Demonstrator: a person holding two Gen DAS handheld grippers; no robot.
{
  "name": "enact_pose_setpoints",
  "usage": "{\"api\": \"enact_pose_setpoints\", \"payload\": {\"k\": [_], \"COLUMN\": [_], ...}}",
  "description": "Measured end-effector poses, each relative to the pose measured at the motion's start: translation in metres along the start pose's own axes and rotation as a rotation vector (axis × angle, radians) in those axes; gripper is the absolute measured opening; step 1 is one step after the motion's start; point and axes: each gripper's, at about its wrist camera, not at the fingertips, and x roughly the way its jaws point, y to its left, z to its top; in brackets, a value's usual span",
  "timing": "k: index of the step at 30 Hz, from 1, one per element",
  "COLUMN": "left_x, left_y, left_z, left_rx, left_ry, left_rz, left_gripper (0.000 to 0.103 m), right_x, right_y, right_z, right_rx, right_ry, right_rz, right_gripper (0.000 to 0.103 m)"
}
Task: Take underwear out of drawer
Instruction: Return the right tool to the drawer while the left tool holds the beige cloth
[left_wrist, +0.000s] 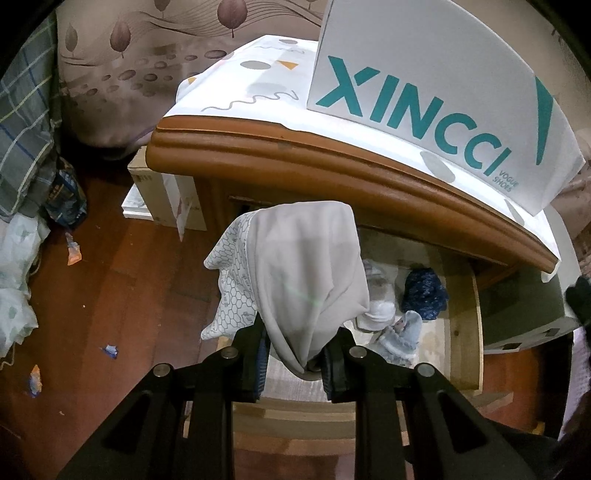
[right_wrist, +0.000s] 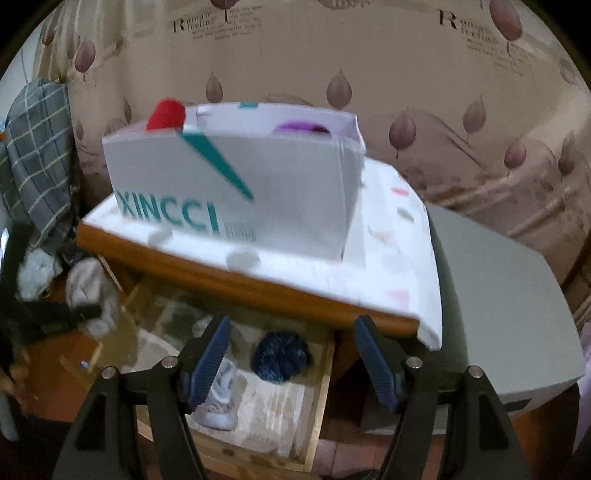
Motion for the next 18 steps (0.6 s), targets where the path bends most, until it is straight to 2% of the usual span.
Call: {"api": "enact_pose_setpoints", "payload": {"k": [8, 18], "left_x": [0.0, 0.008], "left_y": [-0.008, -0.017], "left_z": [-0.001, -0.007], "left_rx": [0.029, 0.064], "left_ry": [-0.019, -0.017], "left_rz": [0.021, 0.05], "left_gripper": [0.021, 0.02], "right_x": [0.032, 0.043], "right_y": [-0.008, -0.005], "right_z": [-0.048, -0.054], "right_rx": [-0.034, -0.038], "right_ry": [-0.03, -0.012], "right_rz": [-0.071, -0.047], "right_gripper": [0.071, 0.072]}}
